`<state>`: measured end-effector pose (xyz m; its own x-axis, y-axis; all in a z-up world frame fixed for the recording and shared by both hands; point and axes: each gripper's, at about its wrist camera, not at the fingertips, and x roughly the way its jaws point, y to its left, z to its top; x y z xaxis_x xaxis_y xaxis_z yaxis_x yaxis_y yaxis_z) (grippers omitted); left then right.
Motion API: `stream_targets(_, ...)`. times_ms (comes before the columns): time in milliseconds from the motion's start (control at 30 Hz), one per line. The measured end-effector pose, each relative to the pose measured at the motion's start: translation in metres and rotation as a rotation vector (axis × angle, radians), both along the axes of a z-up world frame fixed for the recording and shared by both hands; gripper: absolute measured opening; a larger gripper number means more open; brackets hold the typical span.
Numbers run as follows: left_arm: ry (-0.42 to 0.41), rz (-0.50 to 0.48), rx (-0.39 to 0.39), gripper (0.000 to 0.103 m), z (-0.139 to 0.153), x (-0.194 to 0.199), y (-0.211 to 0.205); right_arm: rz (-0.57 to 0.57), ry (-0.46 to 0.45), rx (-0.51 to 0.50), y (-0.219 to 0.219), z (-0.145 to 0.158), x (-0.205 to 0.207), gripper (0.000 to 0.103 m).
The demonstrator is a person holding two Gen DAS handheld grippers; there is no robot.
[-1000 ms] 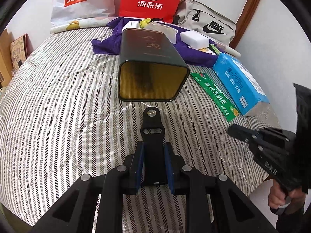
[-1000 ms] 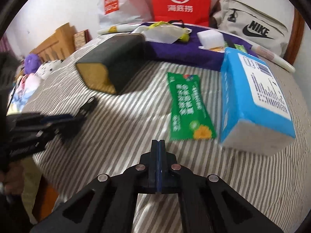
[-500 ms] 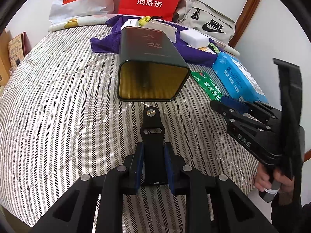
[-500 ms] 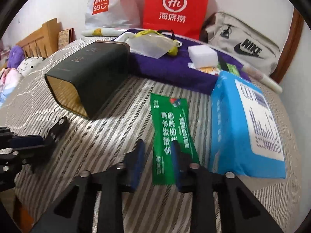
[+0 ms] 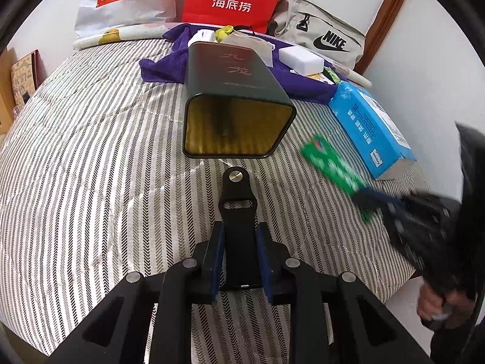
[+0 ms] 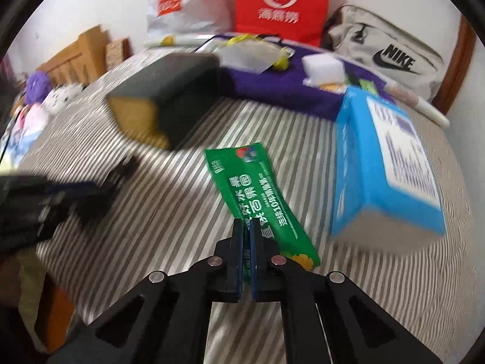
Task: Organize soft objects
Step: 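Grasp the green snack packet with the right tool while the left holds the dark tin, then lift the green packet with the right tool while the left carries the tin toward the towel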
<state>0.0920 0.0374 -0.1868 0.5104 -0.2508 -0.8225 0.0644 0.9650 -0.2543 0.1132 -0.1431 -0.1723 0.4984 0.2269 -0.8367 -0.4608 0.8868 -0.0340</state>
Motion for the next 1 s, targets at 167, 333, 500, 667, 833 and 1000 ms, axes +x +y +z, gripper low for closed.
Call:
stream_targets(167,0.000,0.001,0.006,0.021,0.000,0.000,0.000,0.069,-0.006,0.024,-0.002,0.010,-0.025,0.009)
stream_targets(333,0.007,0.010,0.020,0.021,0.001,-0.001,0.002,0.081,-0.048,0.074,-0.004,0.014,-0.013,0.053)
stream_targets(500,0.017,0.014,0.037,0.021,0.002,-0.004,0.006,0.112,-0.009,0.045,0.004,-0.005,0.004,0.055)
stream_targets(667,0.020,0.015,0.041,0.022,0.001,-0.004,0.005,0.142,-0.014,0.042,0.006,-0.010,0.003,0.059)
stream_targets(833,0.011,-0.005,0.062,0.037,0.002,-0.004,-0.006,0.111,-0.004,0.029,-0.004,-0.007,-0.002,0.028)
stream_targets(1000,-0.024,-0.019,0.164,0.037,0.000,-0.010,-0.020,0.060,0.002,0.016,-0.026,-0.005,-0.019,0.024)
